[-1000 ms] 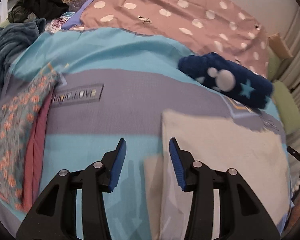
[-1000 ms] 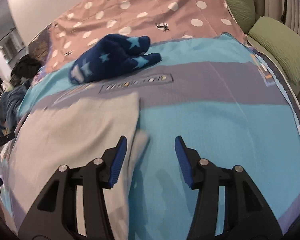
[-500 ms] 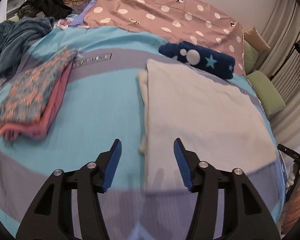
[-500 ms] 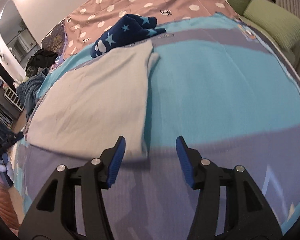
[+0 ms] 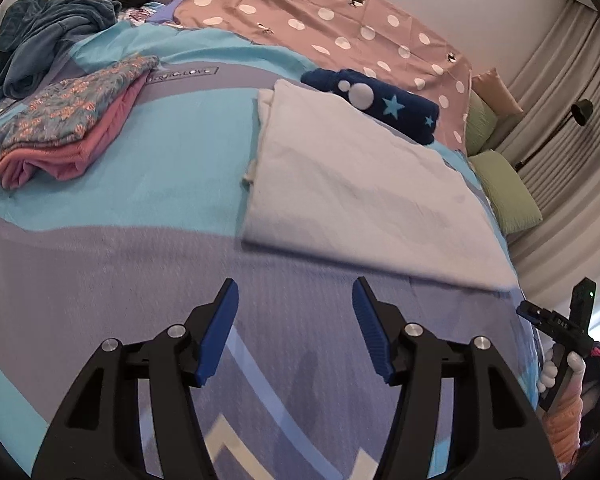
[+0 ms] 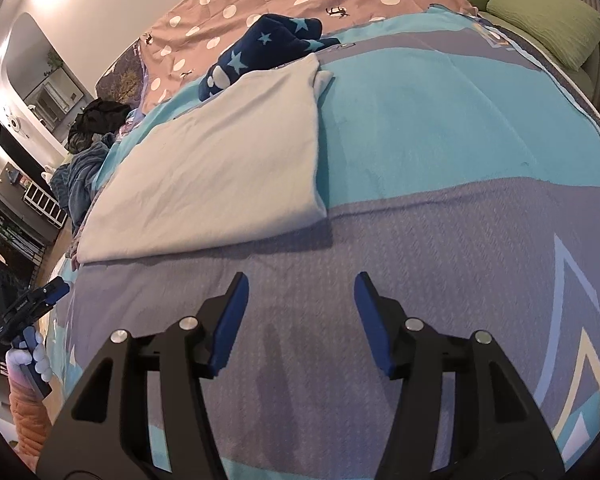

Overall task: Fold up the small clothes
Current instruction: 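Grasp the folded shirt's edge with the left gripper and lift it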

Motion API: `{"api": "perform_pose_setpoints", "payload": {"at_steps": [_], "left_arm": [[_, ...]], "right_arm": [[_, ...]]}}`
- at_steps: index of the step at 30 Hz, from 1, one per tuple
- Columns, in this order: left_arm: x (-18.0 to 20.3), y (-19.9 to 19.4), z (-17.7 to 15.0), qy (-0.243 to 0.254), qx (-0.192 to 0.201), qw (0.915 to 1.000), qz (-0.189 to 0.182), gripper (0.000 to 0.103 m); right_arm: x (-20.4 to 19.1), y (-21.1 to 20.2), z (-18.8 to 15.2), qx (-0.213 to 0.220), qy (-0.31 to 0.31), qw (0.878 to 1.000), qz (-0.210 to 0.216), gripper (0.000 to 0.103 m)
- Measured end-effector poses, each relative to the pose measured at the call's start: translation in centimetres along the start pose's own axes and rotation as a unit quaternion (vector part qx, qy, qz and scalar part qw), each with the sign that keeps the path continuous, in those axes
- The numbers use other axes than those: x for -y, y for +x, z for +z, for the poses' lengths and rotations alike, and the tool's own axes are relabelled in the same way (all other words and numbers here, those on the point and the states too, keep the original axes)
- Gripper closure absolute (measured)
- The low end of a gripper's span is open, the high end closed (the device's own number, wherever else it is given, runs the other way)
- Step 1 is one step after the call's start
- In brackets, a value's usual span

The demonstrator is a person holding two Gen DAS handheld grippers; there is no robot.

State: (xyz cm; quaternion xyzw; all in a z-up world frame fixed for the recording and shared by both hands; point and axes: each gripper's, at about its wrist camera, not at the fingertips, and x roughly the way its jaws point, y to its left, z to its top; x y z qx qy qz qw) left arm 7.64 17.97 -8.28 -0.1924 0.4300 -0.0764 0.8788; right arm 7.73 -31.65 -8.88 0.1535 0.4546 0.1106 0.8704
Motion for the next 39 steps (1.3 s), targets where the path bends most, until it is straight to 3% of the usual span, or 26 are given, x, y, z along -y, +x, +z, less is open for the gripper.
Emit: {"api": "perform_pose_setpoints", "payload": {"at_steps": [9,15,23,28,33,34,35,36,37,39], "left_arm": [[-0.5,1.4,-0.3,-0.034,-0.014,0.9985,-0.04,0.043],[-1.3,4.1,0.9,-0.103,0.008,0.9924,-0.067,0.042],[-2.4,4.1,0.8,-0.128,0.014,0.9862,-0.105,0.042],[-2.4,4.3,1.1,-0.13,0.017,0.9854,-0.108,0.042],[-2.4,5.0,2.0,-0.141,0.023,0.9845,-0.101,0.043],[-2.3,5.2,2.3,-0.144,0.025,0.9843,-0.099,0.047],[-2.3,5.4,2.4,-0.147,0.026,0.984,-0.097,0.049],[-2.4,5.5,2.5,-0.149,0.026,0.9836,-0.098,0.061],[-2.5,6.0,2.6,-0.157,0.024,0.9821,-0.101,0.078],[-3.1,6.7,2.5,-0.178,0.018,0.9775,-0.112,0.096]], "right_arm": [[-0.5,1.1,-0.3,-0.006,0.016,0.999,0.034,0.045],[-1.5,2.4,0.4,-0.009,0.042,0.998,0.055,0.043],[-0.8,2.5,0.3,-0.006,0.067,0.996,0.065,0.043],[0.3,3.0,1.2,0.005,0.111,0.991,0.072,0.043],[1.5,4.5,2.6,0.031,0.184,0.979,0.085,0.044],[1.4,4.9,2.9,0.04,0.187,0.978,0.083,0.045],[1.2,5.1,3.1,0.044,0.182,0.979,0.08,0.061],[1.0,5.4,3.3,0.046,0.174,0.981,0.077,0.096],[1.0,6.0,3.4,0.037,0.173,0.981,0.08,0.099],[1.5,5.9,3.5,0.038,0.194,0.976,0.093,0.099]]}}
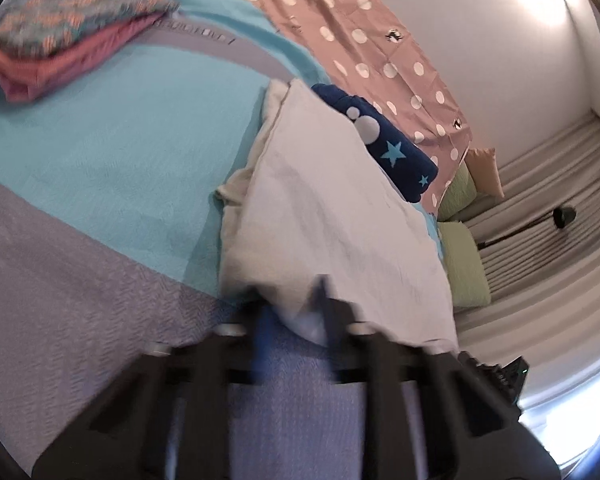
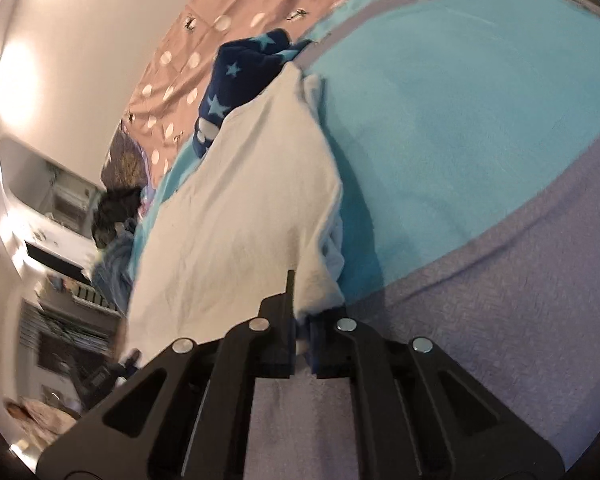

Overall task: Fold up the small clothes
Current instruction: 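Grasp the folded shirt's edge with the left gripper and lift it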

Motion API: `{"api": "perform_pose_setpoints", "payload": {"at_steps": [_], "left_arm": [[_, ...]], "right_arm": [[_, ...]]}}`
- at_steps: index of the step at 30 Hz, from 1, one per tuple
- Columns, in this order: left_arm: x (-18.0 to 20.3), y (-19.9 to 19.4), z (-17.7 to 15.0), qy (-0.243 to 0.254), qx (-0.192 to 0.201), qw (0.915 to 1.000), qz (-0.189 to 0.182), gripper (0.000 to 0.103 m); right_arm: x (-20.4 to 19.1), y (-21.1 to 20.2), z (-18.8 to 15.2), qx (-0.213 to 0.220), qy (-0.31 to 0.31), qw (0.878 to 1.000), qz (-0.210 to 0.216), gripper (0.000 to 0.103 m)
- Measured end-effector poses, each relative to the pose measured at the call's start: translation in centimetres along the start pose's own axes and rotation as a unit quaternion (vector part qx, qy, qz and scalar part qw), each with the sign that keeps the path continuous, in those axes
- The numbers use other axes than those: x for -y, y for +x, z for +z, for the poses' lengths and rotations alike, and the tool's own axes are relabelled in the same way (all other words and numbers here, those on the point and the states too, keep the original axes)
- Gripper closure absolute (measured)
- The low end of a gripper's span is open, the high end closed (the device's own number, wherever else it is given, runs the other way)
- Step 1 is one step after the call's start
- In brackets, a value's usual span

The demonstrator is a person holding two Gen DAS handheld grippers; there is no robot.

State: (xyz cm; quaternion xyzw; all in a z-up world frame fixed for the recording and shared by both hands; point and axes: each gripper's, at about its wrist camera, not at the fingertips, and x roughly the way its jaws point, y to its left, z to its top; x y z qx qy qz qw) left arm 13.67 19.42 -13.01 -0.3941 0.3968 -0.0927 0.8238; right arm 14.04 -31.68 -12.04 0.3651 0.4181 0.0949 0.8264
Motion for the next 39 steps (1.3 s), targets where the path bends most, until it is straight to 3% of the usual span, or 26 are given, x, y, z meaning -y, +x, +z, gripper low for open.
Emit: {"api": "perform_pose_setpoints", "payload": {"at_steps": [3,7,10,14,17,20,22,24,27,29,31,32,33,34,36,39], "left_arm": [[-0.7,-0.2,-0.1,-0.025,0.013,0.9995,-0.018,0.099],[1.3,-2.0,-0.5,0.017,0.036,0.9989,-0.024,0.102],[3.1,-3.6,-1.0,0.047,0.04,0.9975,-0.033,0.102],[4.4,-6.2,-3.4,0.073,0.037,0.9956,-0.046,0.103],[3.4,-7.0,-5.1,0.079,0.033,0.996,-0.024,0.103],[1.3,-6.7,-5.5,0.06,0.014,0.9981,0.004,0.102],[0.8,-6.1,-5.3,0.05,0.0,0.9987,0.011,0.073],[0.6,-5.5,-4.9,0.05,0.004,0.9983,0.03,0.053],[0.7,-4.0,-3.7,0.049,0.002,0.9985,0.023,0.051],[0.4,-2.3,-2.3,0.032,0.001,0.9995,0.006,0.051],[0.1,-1.0,-1.0,0.011,0.012,0.9998,-0.012,0.051],[0.2,-0.6,-0.6,0.007,0.016,0.9997,-0.018,0.052],[0.1,0.0,0.0,0.0,0.017,0.9996,-0.023,0.069],[0.0,0.5,0.2,-0.009,0.011,0.9994,-0.032,0.101],[-0.4,0.7,0.5,-0.048,0.012,0.9959,-0.075,0.102],[1.1,-1.6,0.3,-0.021,0.037,0.9946,-0.095,0.102]], "right_arm": [[-0.9,-2.1,0.6,0.027,-0.02,0.999,0.015,0.1],[-2.3,-5.3,0.9,0.051,-0.061,0.997,0.0,0.101],[-1.4,-7.2,0.4,0.05,-0.06,0.997,-0.002,0.101],[0.7,-7.1,-1.1,0.015,-0.048,0.999,0.004,0.1],[1.9,-6.6,-1.6,0.008,-0.028,1.0,-0.006,0.089],[2.1,-6.7,-2.0,-0.004,-0.017,1.0,0.018,0.054],[1.6,-6.5,-2.3,-0.012,-0.028,0.999,0.014,0.053],[1.3,-6.0,-2.7,-0.023,-0.032,0.999,0.019,0.051],[1.6,-3.8,-2.2,-0.037,0.002,0.999,0.034,0.053],[1.9,-2.6,-1.4,-0.017,0.024,0.999,0.039,0.058],[1.8,-1.6,-0.5,0.004,0.035,0.999,0.025,0.089],[1.8,-1.2,-0.4,-0.001,0.044,0.999,0.021,0.099],[1.9,-0.9,-0.3,-0.007,0.059,0.998,0.024,0.099],[1.9,-1.3,-0.2,-0.005,0.065,0.998,0.026,0.1],[1.0,-3.4,0.1,0.012,0.036,0.999,0.033,0.101],[0.6,-7.1,0.4,0.021,0.006,0.999,0.035,0.101]]}}
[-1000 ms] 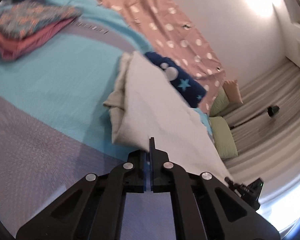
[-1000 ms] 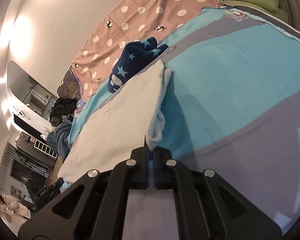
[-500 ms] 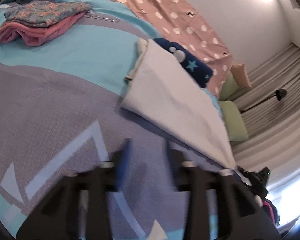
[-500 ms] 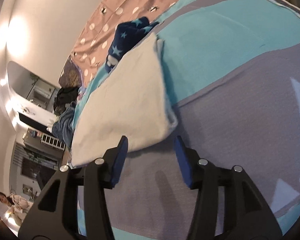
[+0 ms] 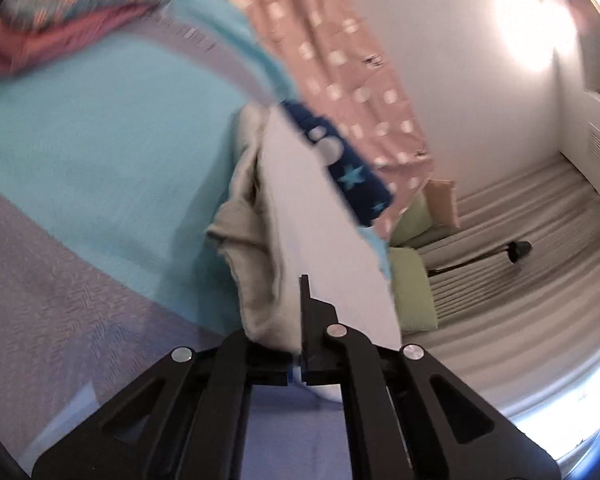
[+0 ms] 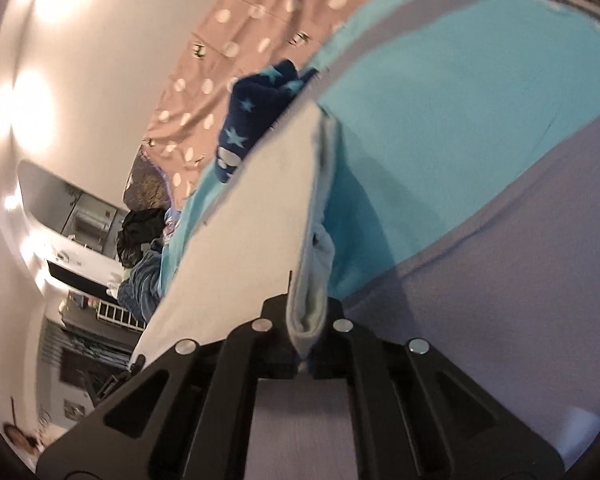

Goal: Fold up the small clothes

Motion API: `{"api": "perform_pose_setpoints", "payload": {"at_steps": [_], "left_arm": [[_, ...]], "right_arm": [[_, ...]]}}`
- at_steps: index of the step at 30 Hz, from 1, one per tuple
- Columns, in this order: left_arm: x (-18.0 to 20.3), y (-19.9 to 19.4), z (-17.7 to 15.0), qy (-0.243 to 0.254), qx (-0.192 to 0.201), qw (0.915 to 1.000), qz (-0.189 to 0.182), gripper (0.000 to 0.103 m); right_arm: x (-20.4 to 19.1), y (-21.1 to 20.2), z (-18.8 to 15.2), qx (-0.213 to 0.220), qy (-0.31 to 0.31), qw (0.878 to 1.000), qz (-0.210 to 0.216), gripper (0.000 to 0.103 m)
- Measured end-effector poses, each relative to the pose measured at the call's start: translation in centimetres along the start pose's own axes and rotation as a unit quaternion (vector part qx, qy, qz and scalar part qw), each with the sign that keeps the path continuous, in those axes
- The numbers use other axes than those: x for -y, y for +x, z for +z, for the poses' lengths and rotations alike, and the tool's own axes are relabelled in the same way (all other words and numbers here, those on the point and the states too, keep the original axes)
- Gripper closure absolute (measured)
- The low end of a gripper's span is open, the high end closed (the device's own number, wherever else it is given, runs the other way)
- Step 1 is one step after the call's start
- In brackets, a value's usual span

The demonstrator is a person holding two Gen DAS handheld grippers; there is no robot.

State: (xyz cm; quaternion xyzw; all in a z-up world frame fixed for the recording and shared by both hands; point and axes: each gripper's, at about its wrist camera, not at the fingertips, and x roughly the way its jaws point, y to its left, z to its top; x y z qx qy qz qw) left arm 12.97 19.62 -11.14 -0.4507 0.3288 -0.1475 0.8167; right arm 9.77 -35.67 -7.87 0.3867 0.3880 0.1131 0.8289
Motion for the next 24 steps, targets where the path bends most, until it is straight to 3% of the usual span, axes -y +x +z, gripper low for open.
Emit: {"api": "perform_pose_setpoints", "payload": {"at_steps": [4,6,9,10,11,14,16,17,19,20,22,24], "left_arm": [[4.2,-2.8,-1.9,0.072,-0.016,0.9972,-0.011,0.102],[5.5,-3.9,-3.9,0.09,-0.041,0.9949,-0.018,0.102],[5.9,-4.6,-7.8,0.12,-0.081,0.9894,0.012,0.102],[5.5,-4.8,-9.4,0.124,-0.093,0.9875,0.028,0.101],[4.6,-5.3,-10.3,0.125,-0.099,0.9864,0.04,0.101],[1.7,-6.4,-11.8,0.09,-0.1,0.9866,0.092,0.1],[0.6,-7.8,-11.5,0.065,-0.087,0.9869,0.12,0.094],[0.5,-8.5,-11.3,0.068,-0.073,0.9852,0.14,0.094],[1.5,-10.4,-10.1,0.109,-0.019,0.9726,0.205,0.096],[2.3,-11.1,-9.6,0.123,0.001,0.9697,0.211,0.096],[4.3,-11.2,-8.7,0.142,0.01,0.9732,0.181,0.094],[7.0,-9.4,-9.0,0.181,-0.004,0.972,0.149,0.088]], "right_arm": [[1.4,-4.4,-0.6,-0.009,-0.027,1.0,-0.013,0.101],[3.1,-5.7,-2.1,-0.027,-0.034,0.998,-0.043,0.1],[5.5,-5.8,-3.9,-0.04,-0.031,0.994,-0.1,0.088],[6.4,-6.0,-4.3,-0.031,-0.031,0.989,-0.142,0.088],[7.0,-6.5,-4.4,-0.017,-0.029,0.988,-0.153,0.089],[7.0,-8.0,-3.7,0.016,-0.014,0.982,-0.185,0.085],[4.6,-8.3,-3.2,0.05,-0.069,0.973,-0.216,0.085],[3.5,-8.1,-3.2,0.056,-0.094,0.97,-0.216,0.085],[0.7,-6.9,-3.4,0.055,-0.139,0.97,-0.191,0.084],[-2.0,-4.3,-4.2,0.026,-0.181,0.973,-0.139,0.082],[-3.0,-2.0,-4.8,-0.001,-0.199,0.973,-0.116,0.072],[-2.5,0.4,-5.3,-0.025,-0.203,0.967,-0.15,0.067]]}}
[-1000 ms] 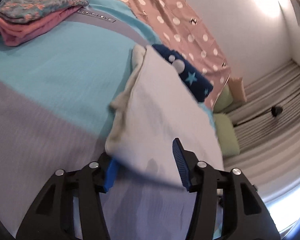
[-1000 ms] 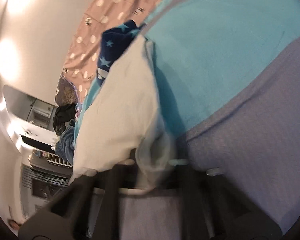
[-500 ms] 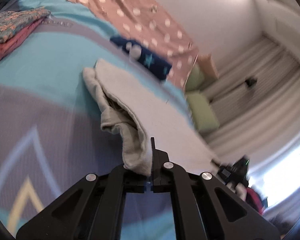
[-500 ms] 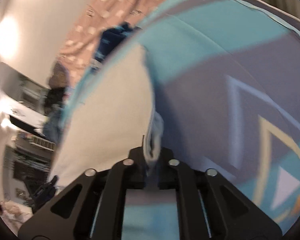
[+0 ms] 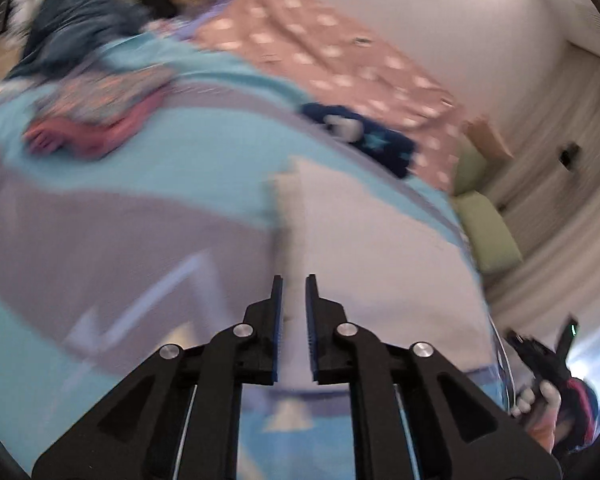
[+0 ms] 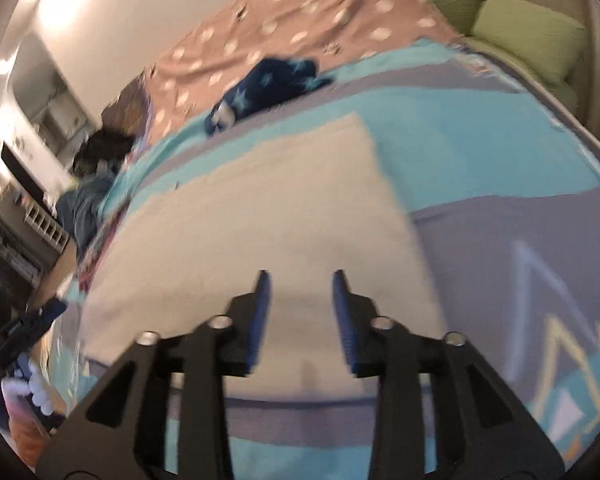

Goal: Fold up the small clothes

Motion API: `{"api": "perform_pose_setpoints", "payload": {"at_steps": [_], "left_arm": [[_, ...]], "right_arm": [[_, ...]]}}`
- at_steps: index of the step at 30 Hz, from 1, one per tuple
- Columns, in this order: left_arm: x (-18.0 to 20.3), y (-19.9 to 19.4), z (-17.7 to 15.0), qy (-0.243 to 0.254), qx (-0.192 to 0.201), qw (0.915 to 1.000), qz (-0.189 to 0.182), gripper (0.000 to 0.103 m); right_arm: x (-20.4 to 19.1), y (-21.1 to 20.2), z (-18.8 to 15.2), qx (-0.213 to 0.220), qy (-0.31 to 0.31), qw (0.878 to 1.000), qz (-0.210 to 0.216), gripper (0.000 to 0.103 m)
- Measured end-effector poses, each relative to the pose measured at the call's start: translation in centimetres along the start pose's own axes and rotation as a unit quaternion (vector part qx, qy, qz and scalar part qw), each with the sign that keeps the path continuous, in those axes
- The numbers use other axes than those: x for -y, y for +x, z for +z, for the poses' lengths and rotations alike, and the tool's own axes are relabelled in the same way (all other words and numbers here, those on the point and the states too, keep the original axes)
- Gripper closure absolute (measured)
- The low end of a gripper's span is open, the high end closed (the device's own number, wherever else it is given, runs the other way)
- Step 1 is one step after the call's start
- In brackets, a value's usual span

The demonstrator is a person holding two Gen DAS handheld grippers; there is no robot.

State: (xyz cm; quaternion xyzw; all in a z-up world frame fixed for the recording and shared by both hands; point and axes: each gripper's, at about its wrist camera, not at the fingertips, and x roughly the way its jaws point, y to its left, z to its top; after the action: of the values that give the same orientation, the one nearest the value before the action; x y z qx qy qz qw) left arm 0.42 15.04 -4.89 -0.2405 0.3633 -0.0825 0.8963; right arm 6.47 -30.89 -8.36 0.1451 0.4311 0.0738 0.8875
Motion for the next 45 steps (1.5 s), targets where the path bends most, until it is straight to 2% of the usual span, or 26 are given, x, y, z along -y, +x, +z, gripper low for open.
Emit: {"api": "perform_pose_setpoints", "payload": {"at_steps": [1,2,3,4,6,8,9,13,15,17,18,20,21,23,26,29,31,34,35,36,37,38,39,40,43,45], "left_arm": [[1.7,1.1,0.0,0.024,-0.011,0.9995,-0.019,0.079],[2.8,2.2,-0.1,0.036,-0.019,0.9988,-0.028,0.074],[3.7,3.9,-0.5,0.05,-0.035,0.9976,-0.033,0.063],[4.0,5.7,-1.1,0.059,-0.052,0.9967,-0.019,0.061],[3.6,8.6,-2.4,0.078,-0.075,0.9931,0.044,0.065],[3.1,8.5,-3.2,0.079,-0.059,0.9945,0.035,0.067],[3.1,8.1,-3.1,0.078,-0.064,0.9944,0.033,0.067],[4.0,6.8,-1.4,0.081,-0.06,0.9943,0.035,0.067],[5.5,6.9,0.1,0.094,-0.05,0.9942,0.012,0.066],[6.7,8.5,1.1,0.103,-0.053,0.9932,0.004,0.062],[7.1,9.8,1.3,0.105,-0.067,0.9921,0.013,0.058],[6.4,12.3,1.0,0.093,-0.102,0.9895,0.043,0.058],[5.6,13.2,0.5,0.084,-0.113,0.9892,0.042,0.059],[5.0,12.5,0.2,0.086,-0.094,0.9917,0.019,0.059],[5.1,11.6,0.9,0.094,-0.091,0.9909,0.03,0.059],[6.6,11.2,3.4,0.114,-0.066,0.9909,0.024,0.059],[7.8,12.6,5.7,0.122,-0.057,0.9903,0.033,0.059],[8.4,16.0,8.5,0.119,-0.061,0.9901,0.042,0.058],[8.4,17.3,9.1,0.122,-0.069,0.9889,0.05,0.057],[7.9,19.2,9.4,0.126,-0.083,0.9856,0.076,0.054],[6.7,21.3,9.2,0.127,-0.098,0.9795,0.122,0.054],[5.8,22.5,8.8,0.13,-0.107,0.9759,0.139,0.054],[5.2,22.5,8.3,0.132,-0.081,0.9805,0.12,0.052],[5.1,22.1,8.4,0.13,-0.08,0.9811,0.119,0.052],[6.0,22.2,7.8,0.159,-0.08,0.9736,0.143,0.051],[6.3,21.9,8.0,0.16,-0.079,0.9737,0.142,0.051]], "right_arm": [[0.6,1.4,-0.3,-0.022,0.004,0.999,-0.029,0.067],[1.3,2.1,-0.7,-0.023,0.004,0.999,-0.034,0.075],[1.4,1.7,-0.9,-0.007,-0.004,1.0,-0.028,0.081],[1.5,1.2,-1.3,-0.009,-0.013,0.999,-0.033,0.081],[1.9,0.2,-1.3,-0.01,-0.021,0.999,-0.049,0.081],[2.1,-0.3,-0.2,-0.008,-0.015,0.998,-0.055,0.081],[2.2,-0.4,0.6,0.001,-0.017,0.999,-0.049,0.08],[-0.7,0.5,2.8,0.023,-0.045,0.998,-0.03,0.079],[-1.9,2.6,3.0,-0.001,-0.063,0.998,-0.02,0.065],[-1.9,4.7,2.5,-0.034,-0.071,0.996,-0.045,0.066],[-1.5,4.9,2.2,-0.026,-0.08,0.996,-0.04,0.068],[-1.5,4.2,2.2,-0.021,-0.104,0.993,-0.047,0.071],[-1.6,3.8,2.3,-0.017,-0.113,0.992,-0.056,0.071],[-1.9,2.5,4.2,0.016,-0.133,0.987,-0.086,0.069],[-2.4,2.7,8.3,0.045,-0.136,0.987,-0.07,0.065],[-3.2,5.4,11.5,0.035,-0.128,0.99,-0.05,0.065],[-3.6,8.6,13.2,0.014,-0.121,0.992,-0.044,0.063],[-2.6,15.2,13.3,-0.036,-0.13,0.983,-0.123,0.057],[-2.2,15.5,13.1,-0.01,-0.133,0.984,-0.119,0.049],[-2.2,15.3,13.1,-0.007,-0.134,0.984,-0.12,0.05],[-2.6,14.9,13.1,-0.007,-0.141,0.981,-0.131,0.051],[-3.0,14.8,12.8,-0.004,-0.152,0.978,-0.141,0.051],[-3.1,14.8,12.6,0.0,-0.157,0.977,-0.144,0.051],[-2.9,14.5,12.5,0.002,-0.154,0.978,-0.141,0.051],[-2.2,12.0,12.4,0.019,-0.113,0.985,-0.127,0.055],[-2.1,9.3,11.6,0.039,-0.099,0.99,-0.097,0.055]]}}
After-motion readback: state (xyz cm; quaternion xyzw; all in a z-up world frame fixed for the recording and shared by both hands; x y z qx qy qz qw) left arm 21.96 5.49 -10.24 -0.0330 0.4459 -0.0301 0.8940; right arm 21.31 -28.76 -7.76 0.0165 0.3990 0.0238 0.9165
